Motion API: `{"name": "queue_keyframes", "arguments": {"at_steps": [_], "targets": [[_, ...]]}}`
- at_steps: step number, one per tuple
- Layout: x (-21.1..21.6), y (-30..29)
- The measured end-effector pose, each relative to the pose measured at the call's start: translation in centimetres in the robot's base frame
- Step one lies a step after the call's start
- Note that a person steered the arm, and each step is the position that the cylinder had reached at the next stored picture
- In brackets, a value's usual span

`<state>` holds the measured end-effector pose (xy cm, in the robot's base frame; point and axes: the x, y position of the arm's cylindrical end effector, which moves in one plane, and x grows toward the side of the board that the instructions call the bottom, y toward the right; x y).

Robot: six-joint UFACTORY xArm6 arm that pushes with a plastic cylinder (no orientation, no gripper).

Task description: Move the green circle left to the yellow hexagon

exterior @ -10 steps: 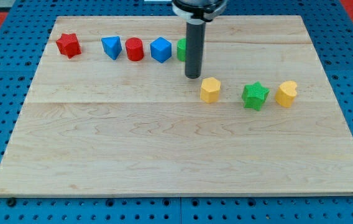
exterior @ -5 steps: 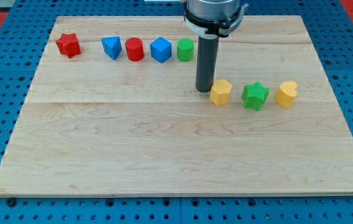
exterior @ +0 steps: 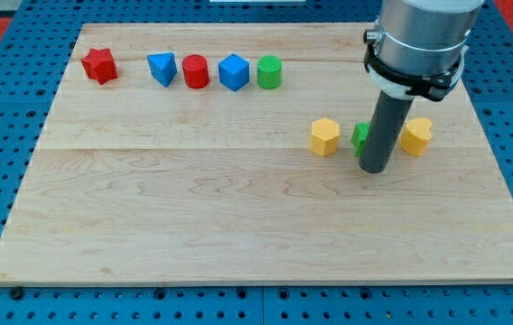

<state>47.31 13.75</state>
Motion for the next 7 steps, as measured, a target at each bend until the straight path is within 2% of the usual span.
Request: {"name": "queue_keyframes", "arguments": {"at_steps": [3, 4, 5, 6, 7], "targets": [[-0.2, -0.1], [3.3, -4.7], [2.5, -13.0], [-4.0, -15.9], [-10.7, -14.3]]}}
